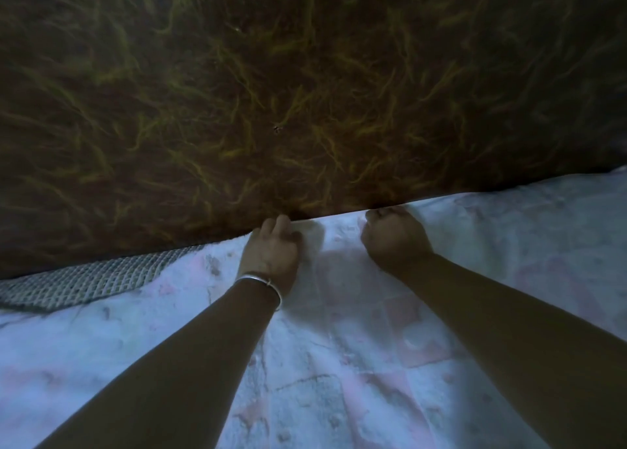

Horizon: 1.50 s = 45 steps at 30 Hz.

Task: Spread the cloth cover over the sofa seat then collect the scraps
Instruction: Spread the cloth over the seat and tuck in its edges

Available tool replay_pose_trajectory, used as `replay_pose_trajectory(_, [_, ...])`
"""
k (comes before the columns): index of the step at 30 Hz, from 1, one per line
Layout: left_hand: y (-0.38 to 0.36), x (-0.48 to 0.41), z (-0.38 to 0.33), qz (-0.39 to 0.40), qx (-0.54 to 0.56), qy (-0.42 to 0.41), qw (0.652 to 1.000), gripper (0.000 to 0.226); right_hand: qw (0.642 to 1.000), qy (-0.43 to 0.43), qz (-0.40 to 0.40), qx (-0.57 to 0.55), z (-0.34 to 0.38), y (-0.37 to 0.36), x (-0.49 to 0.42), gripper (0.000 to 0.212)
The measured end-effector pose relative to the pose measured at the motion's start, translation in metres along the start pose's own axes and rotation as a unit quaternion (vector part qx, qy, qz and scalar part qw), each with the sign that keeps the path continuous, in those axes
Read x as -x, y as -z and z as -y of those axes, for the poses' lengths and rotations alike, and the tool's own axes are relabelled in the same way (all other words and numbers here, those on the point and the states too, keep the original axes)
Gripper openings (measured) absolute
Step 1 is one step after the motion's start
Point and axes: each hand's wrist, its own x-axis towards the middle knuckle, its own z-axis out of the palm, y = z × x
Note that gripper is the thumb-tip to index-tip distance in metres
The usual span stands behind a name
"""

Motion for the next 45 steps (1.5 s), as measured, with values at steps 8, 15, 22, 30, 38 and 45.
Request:
replay_pose_trajectory(8, [-0.029, -0.023, -0.005, 0.113, 0.115, 0.063, 0.985, 0.045, 0.996, 0.068, 0.009, -0.063, 0.005, -0.003, -0.011, 0.03])
replay_pose_trajectory(15, [-0.04, -0.047, -0.005, 0.211, 0.071, 0.069, 0.972, 0.046, 0.996, 0.086, -0.021, 0.005, 0.008, -0.014, -0.014, 0.029])
replay_pose_trajectory(22, [-0.022, -0.037, 0.004, 0.211, 0.221, 0.074, 0.949, 0.042, 0.995, -0.087, 0.054, 0.016, 0.026, -0.005, -0.014, 0.053])
replay_pose_trajectory(30, [-0.023, 0.013, 0.065, 0.068, 0.155, 0.014, 0.985, 0.04, 0.974, -0.198, 0.098, 0.044, 0.087, 0.023, -0.002, 0.038])
replay_pose_trajectory(38, [-0.02, 0.065, 0.162, 0.067, 0.191, 0.135, 0.97, 0.036, 0.994, -0.074, -0.015, -0.082, 0.189, 0.051, -0.004, 0.039])
replay_pose_trajectory(45, [-0.021, 0.094, 0.207, 0.151, 0.132, 0.132, 0.971, 0.036, 0.989, 0.01, 0.053, -0.14, 0.242, 0.072, -0.015, 0.03])
